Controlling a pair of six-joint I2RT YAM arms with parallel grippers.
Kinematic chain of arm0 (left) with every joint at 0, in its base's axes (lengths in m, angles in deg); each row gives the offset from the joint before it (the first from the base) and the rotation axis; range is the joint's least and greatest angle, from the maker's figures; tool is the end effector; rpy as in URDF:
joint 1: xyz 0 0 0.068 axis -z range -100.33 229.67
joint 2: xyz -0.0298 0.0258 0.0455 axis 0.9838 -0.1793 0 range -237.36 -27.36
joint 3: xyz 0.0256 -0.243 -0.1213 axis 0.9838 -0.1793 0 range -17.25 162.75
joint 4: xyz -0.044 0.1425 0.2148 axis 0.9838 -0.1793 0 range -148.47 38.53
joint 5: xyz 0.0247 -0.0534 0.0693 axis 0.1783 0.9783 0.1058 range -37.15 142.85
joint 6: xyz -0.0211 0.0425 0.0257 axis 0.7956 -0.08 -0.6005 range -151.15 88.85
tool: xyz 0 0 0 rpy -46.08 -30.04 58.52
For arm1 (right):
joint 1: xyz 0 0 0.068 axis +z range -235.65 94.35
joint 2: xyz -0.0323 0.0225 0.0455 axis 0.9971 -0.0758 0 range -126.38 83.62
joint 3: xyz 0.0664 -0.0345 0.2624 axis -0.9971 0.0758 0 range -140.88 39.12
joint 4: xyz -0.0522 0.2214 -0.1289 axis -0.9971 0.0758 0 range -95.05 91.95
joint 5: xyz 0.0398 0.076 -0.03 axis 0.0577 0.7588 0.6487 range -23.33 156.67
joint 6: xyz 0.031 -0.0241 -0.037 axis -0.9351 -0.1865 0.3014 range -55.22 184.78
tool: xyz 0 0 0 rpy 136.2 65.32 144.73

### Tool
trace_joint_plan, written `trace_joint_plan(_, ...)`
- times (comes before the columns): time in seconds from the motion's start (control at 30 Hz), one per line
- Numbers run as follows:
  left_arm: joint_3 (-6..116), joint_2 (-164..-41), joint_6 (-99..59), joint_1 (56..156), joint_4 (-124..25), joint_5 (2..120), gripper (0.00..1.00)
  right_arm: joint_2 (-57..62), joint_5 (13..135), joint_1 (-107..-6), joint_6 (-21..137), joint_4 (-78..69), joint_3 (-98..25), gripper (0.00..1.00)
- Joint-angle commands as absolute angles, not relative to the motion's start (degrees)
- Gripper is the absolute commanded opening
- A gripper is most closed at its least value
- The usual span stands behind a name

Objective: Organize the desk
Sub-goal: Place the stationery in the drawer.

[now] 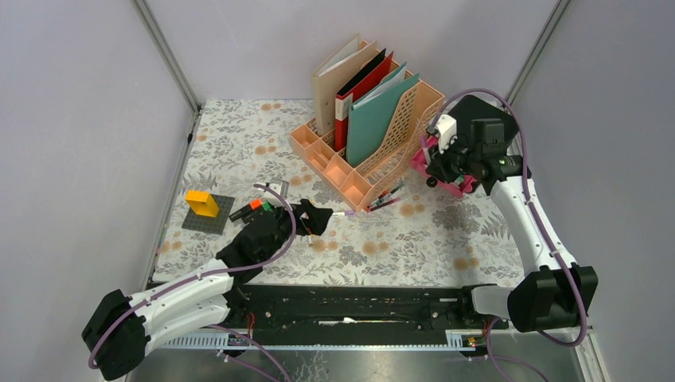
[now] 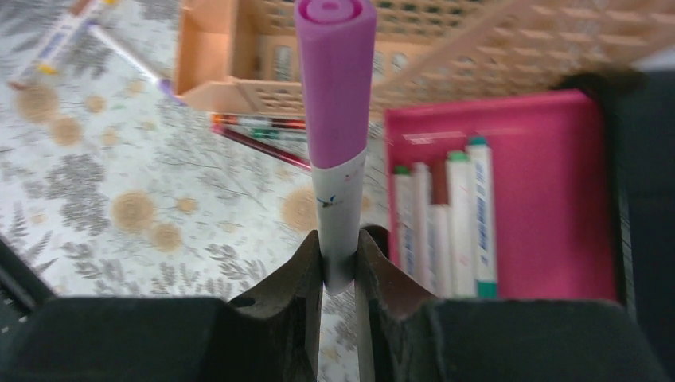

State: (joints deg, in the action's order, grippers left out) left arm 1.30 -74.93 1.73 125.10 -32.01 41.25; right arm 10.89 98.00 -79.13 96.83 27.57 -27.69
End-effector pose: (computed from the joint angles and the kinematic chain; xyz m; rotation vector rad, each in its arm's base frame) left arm 0.1404 -0.1322 0.2238 0.0430 1.8067 -0.8196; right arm 0.2692 0.0494 0.3350 -0.9769 1.9188 0.3563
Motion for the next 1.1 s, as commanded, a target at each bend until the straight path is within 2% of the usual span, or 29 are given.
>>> trace_joint_plan(0.0,0.32,-73.57,0.75,124.76,-31.87,39.18,0.99,12.24,88.09,-82.29,95.11,24.20,-27.65,0.03)
trace_joint_plan(0.33,-0.68,-73.40,0.75,124.67,-31.97,38.65,0.99,11.83,73.49,-84.81,96.40,16.28,-21.92,0.08)
trace_joint_plan(0.5,-1.29,-73.07,0.74,124.53,-32.09,38.51,0.99,11.02,68.20,-85.30,97.41,14.03,-20.54,0.16)
trace_joint_plan(0.9,-1.79,-72.65,0.75,124.30,-32.12,38.39,0.99,9.15,67.55,-85.32,97.56,13.86,-20.30,0.36)
trace_joint_plan(1.07,-1.69,-72.66,0.75,124.22,-32.11,38.48,0.99,9.09,67.61,-86.88,97.43,13.89,-20.29,0.40)
